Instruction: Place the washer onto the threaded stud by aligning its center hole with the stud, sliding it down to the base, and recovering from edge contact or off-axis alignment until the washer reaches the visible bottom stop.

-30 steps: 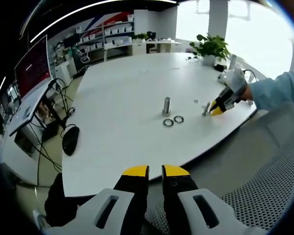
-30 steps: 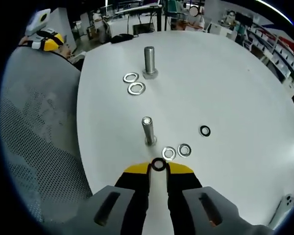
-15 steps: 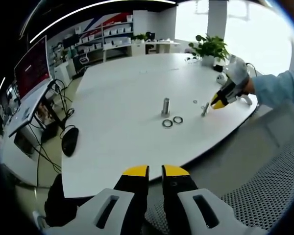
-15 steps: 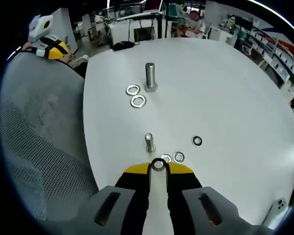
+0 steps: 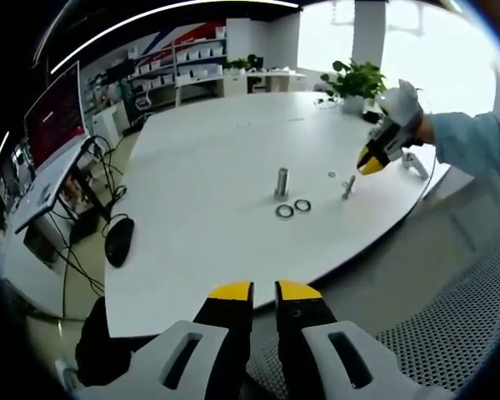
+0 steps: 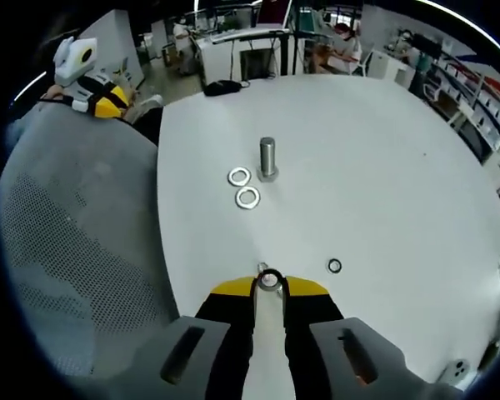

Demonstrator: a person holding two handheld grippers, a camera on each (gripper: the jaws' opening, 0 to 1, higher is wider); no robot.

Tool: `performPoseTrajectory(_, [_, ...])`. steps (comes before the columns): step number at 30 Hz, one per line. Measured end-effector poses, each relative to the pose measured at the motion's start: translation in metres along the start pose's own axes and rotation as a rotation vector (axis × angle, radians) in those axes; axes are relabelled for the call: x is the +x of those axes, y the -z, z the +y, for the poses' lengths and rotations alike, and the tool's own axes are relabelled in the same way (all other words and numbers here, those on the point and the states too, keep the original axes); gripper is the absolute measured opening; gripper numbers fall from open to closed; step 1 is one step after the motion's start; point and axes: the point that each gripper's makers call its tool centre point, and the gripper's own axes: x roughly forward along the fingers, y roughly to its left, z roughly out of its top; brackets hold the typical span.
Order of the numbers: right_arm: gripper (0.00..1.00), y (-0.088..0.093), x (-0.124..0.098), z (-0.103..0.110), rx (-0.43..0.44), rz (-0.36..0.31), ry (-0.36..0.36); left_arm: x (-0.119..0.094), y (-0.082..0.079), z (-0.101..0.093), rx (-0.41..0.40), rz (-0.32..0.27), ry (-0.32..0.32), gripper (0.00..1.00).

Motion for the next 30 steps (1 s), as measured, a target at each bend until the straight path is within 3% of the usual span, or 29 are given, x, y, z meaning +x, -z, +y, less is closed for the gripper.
performPoseTrajectory(13, [0.13,-0.004,0.013,0.005,-0.134,0.125,-0.033,-0.001,0.000,0.000,0.001,-0.002,-0.001,0.08])
performPoseTrajectory(30, [0.13,0.000,0.024,0.005,-0.147,0.169,-0.046,-0.001,-0.001,-0.001,0.000,-0.008,0.001,0.08])
